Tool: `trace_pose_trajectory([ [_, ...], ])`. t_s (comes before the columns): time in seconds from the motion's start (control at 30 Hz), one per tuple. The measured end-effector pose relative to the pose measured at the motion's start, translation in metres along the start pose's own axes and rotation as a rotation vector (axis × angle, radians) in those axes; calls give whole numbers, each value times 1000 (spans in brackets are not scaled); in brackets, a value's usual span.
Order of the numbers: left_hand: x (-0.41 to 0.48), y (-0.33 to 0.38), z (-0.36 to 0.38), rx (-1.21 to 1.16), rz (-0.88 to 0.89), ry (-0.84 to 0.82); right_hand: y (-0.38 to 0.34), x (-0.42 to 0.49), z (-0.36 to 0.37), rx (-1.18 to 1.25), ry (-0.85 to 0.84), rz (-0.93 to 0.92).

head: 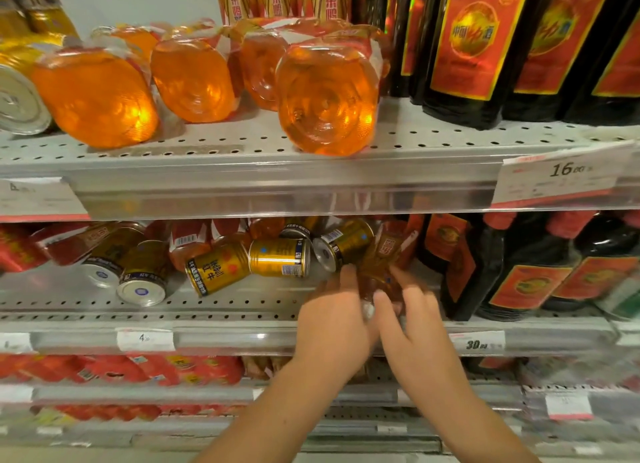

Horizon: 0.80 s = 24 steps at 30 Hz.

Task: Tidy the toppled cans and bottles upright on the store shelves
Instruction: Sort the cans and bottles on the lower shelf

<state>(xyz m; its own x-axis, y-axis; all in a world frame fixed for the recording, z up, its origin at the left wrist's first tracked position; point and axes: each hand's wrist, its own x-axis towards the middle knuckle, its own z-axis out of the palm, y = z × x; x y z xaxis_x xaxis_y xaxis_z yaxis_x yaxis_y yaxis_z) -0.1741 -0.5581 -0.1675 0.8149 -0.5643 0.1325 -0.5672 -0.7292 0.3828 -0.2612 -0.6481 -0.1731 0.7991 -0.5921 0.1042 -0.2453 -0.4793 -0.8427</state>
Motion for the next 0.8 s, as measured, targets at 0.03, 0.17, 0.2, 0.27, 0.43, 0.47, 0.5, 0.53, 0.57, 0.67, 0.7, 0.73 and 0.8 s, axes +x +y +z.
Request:
trace_pose_trajectory([
  [0.03, -2, 1, 0, -59, 24, -16, -1, 2, -3, 7, -6, 6],
  [0.17, -6, -11, -9, -289, 100, -207, -9, 10, -12, -154, 63, -103],
  [0.2, -5, -19, -14, -329, 99, -253, -13, 14, -13, -206, 86, -151],
  [0.27, -1, -43, -28, -335, 101, -230, -23, 26, -12, -264, 110, -244],
  [0.43, 42, -103, -59, 300, 98, 106, -50, 86, 11, -519, -29, -294],
  [0.47, 49, -109, -60, 394, 100, 38, -52, 96, 17, -574, -62, -262],
  [0.5, 53, -115, -59, 467, 108, -25, -51, 103, 23, -624, -81, -239],
  [0.53, 55, -120, -55, 519, 126, -61, -49, 108, 28, -674, -94, -220],
  [0.57, 56, -125, -52, 547, 150, -64, -48, 112, 33, -726, -112, -197],
  [0.67, 58, -129, -50, 550, 188, -10, -49, 120, 45, -848, -165, -147],
  [0.7, 58, -129, -52, 532, 192, 0, -51, 122, 46, -850, -164, -145],
  [0.73, 55, -129, -53, 494, 191, 2, -52, 124, 46, -826, -157, -145],
  [0.8, 43, -129, -56, 371, 178, 14, -52, 123, 44, -722, -147, -156],
])
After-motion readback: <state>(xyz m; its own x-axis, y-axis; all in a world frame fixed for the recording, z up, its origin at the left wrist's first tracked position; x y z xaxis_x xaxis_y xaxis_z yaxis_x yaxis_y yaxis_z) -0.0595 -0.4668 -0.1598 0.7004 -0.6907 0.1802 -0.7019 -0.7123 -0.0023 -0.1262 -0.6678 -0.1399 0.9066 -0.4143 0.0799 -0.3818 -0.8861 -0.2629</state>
